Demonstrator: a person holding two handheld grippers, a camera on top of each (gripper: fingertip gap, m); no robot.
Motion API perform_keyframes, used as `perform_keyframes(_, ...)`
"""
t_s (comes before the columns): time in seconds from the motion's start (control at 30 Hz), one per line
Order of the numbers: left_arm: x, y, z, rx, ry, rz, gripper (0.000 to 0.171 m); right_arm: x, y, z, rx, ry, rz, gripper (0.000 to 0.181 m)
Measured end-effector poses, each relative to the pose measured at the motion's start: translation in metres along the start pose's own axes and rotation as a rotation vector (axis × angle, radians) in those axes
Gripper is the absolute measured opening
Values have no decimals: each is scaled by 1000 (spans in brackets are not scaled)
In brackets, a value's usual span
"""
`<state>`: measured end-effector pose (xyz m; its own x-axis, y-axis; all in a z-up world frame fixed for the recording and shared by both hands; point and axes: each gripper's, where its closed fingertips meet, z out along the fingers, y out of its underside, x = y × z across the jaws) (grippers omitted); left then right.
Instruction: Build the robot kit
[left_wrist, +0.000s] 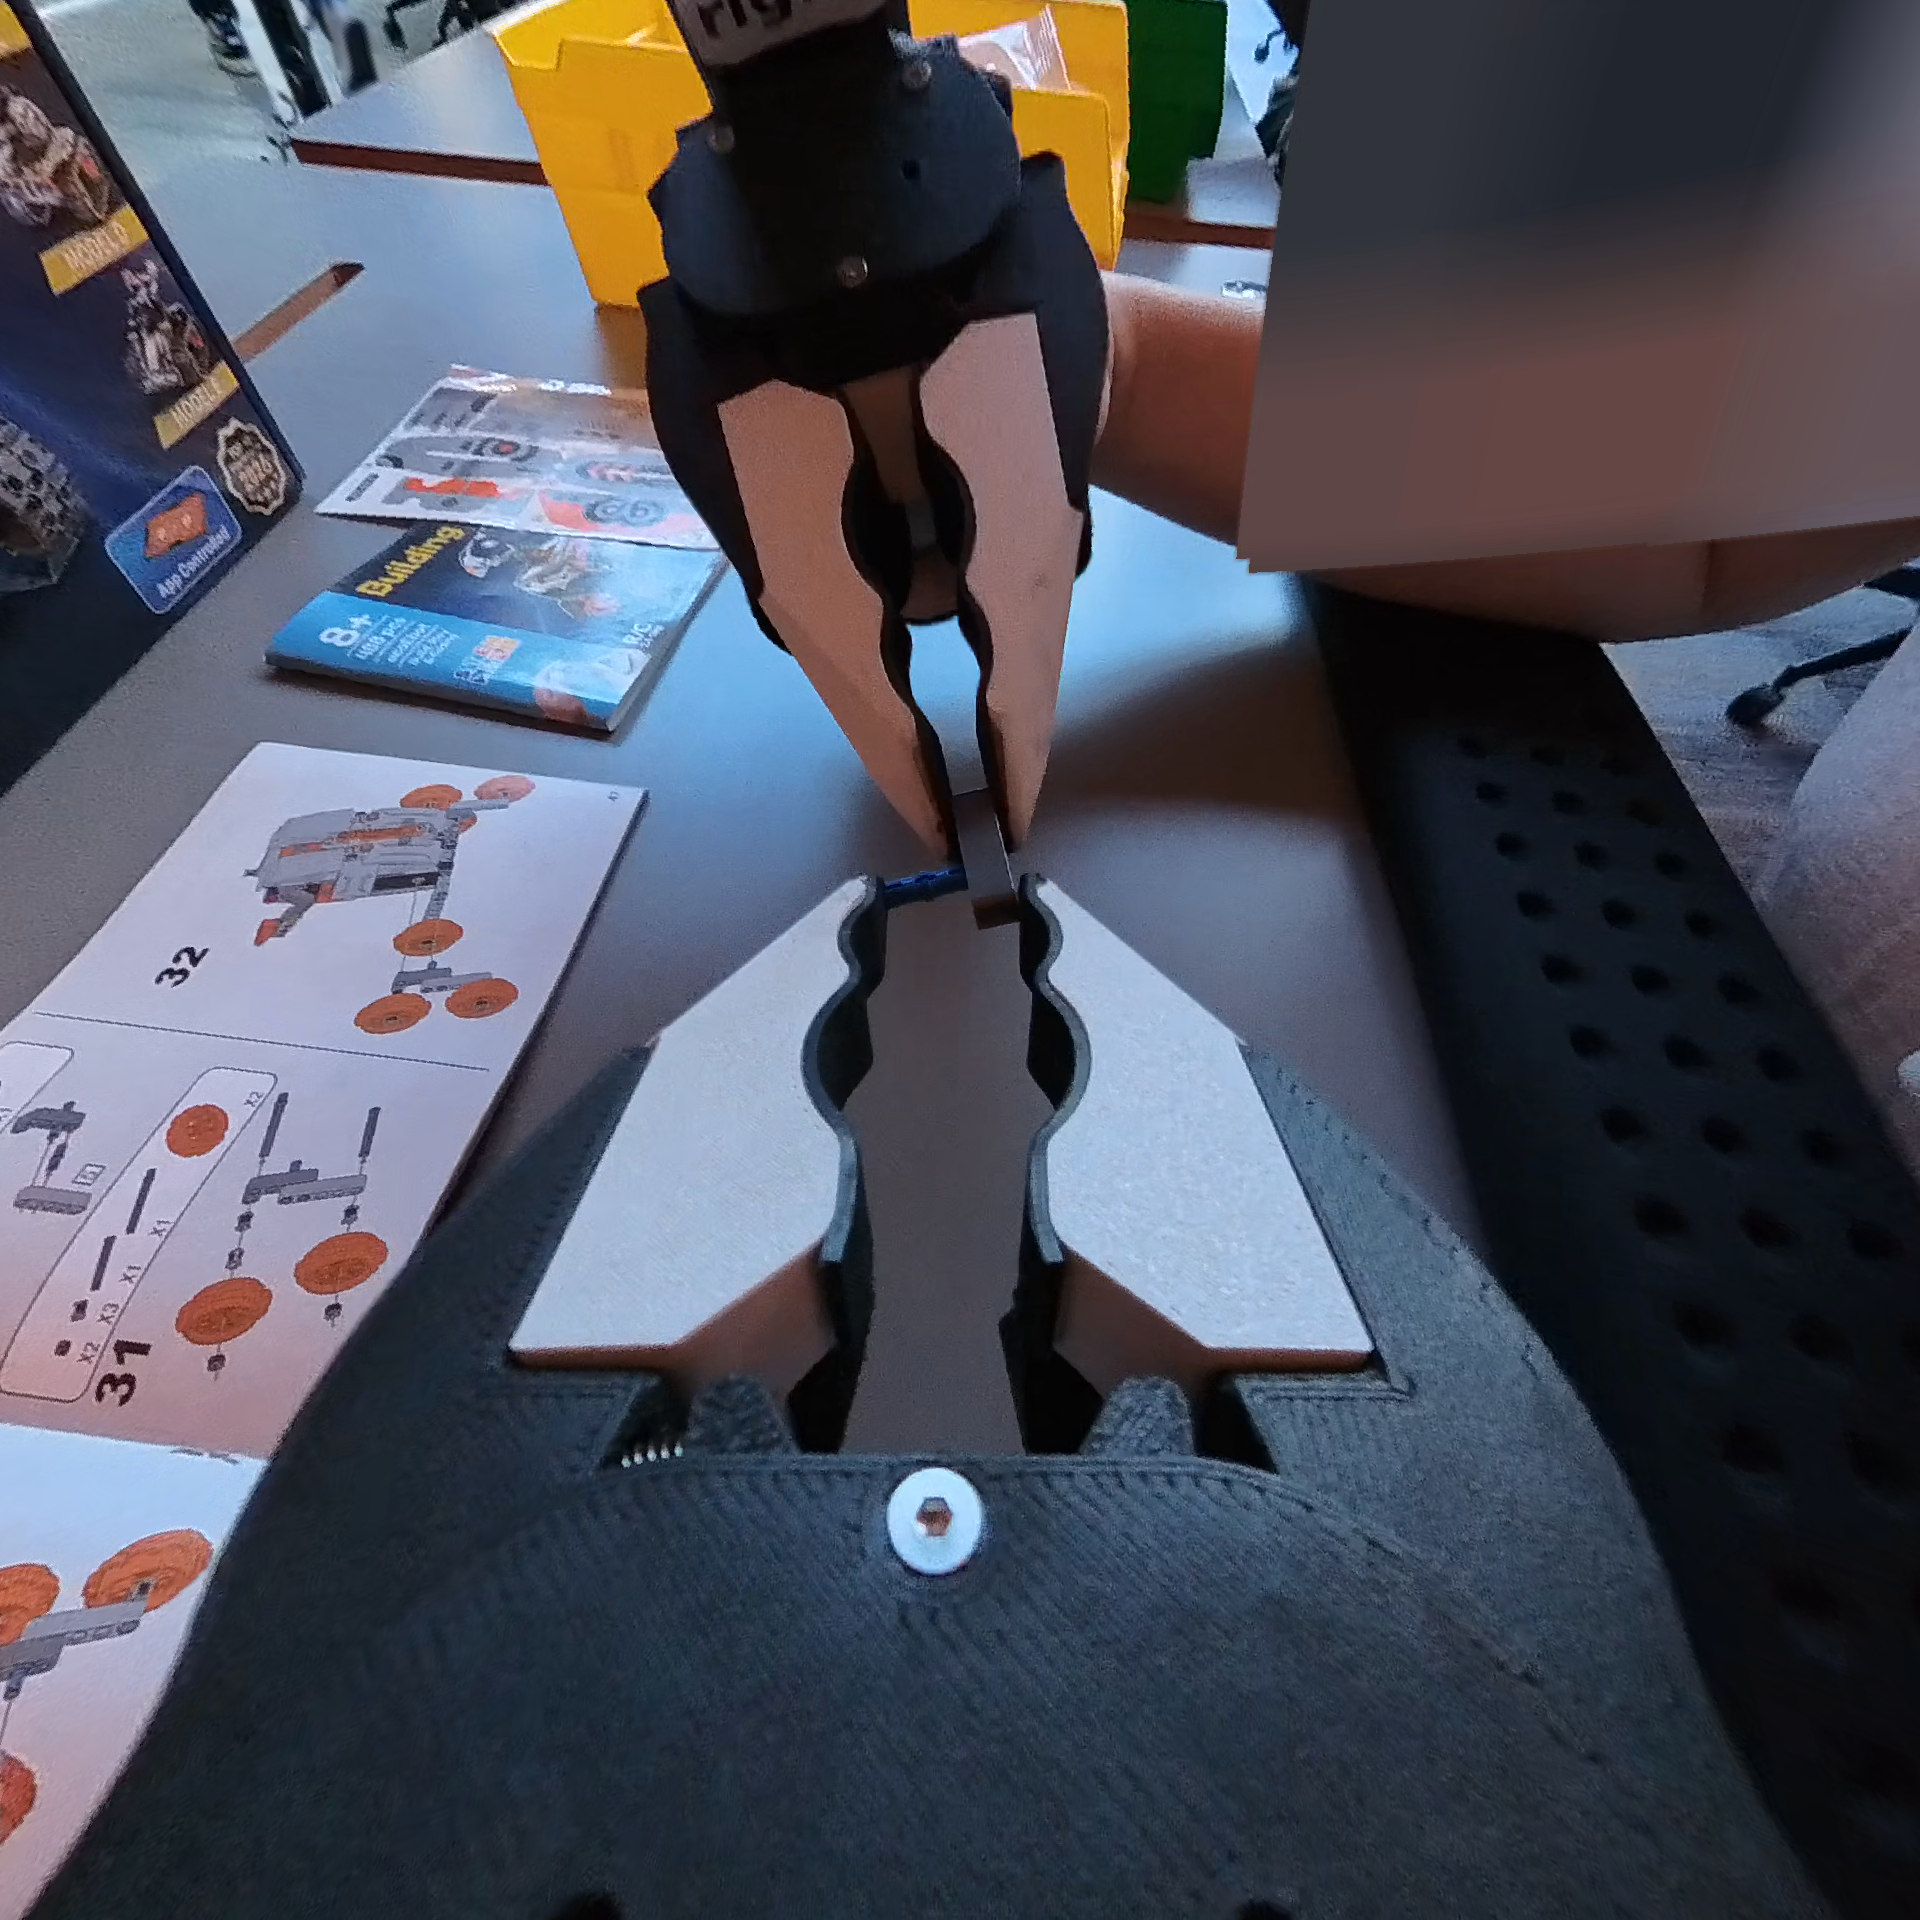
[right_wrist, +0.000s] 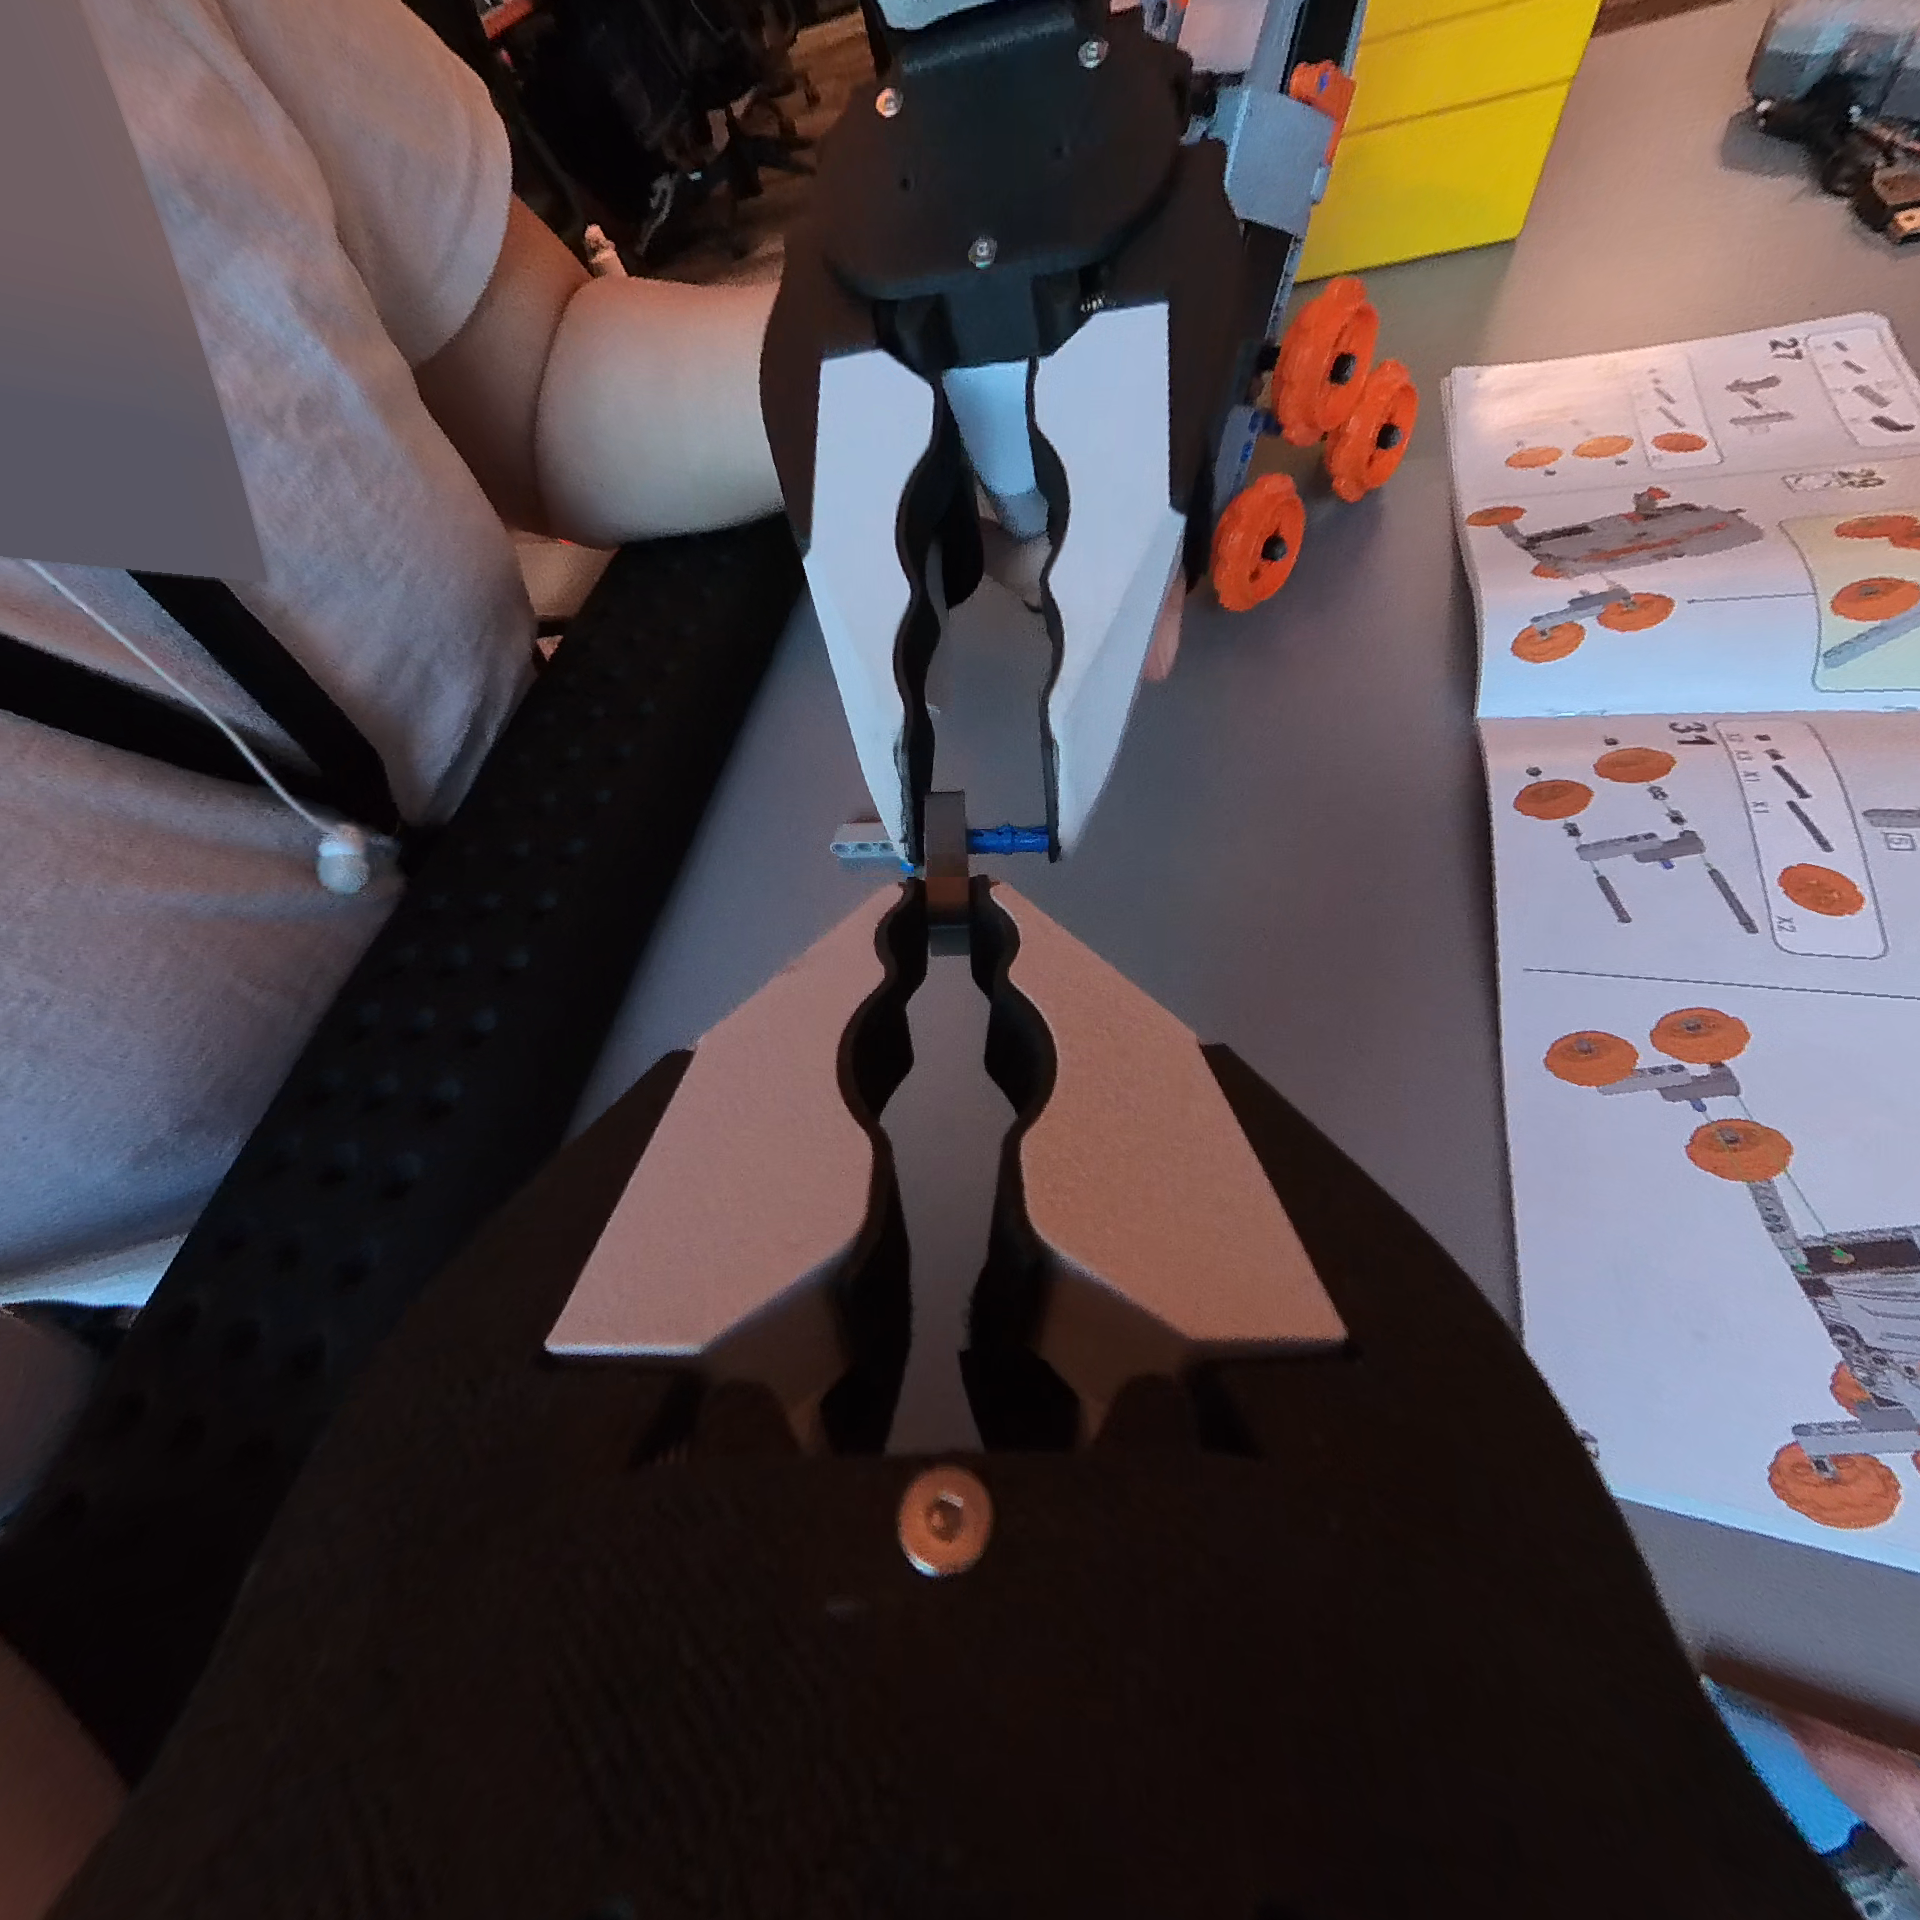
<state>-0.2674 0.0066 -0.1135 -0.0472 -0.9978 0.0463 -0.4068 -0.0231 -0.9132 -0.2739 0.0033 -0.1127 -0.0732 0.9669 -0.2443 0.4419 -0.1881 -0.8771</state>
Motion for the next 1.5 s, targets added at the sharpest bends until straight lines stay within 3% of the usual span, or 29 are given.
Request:
perform_keyframes(0.27, -2, 15, 8, -78, -29, 40, 23, 4, 14, 4, -114, 59, -19, 7)
perform_keyframes(0.53, -9, 46, 27, -186, -69, 48, 23, 16, 47, 12, -248, 80, 13, 7)
perform_keyframes(0.8, -14, 39, 25, -141, -108, 58, 23, 19, 40, 8, -237, 131, -66, 7)
perform_keyframes(1.5, -16, 49, 28, -210, -172, 107, 22, 24, 50, 12, -252, 140, -110, 7)
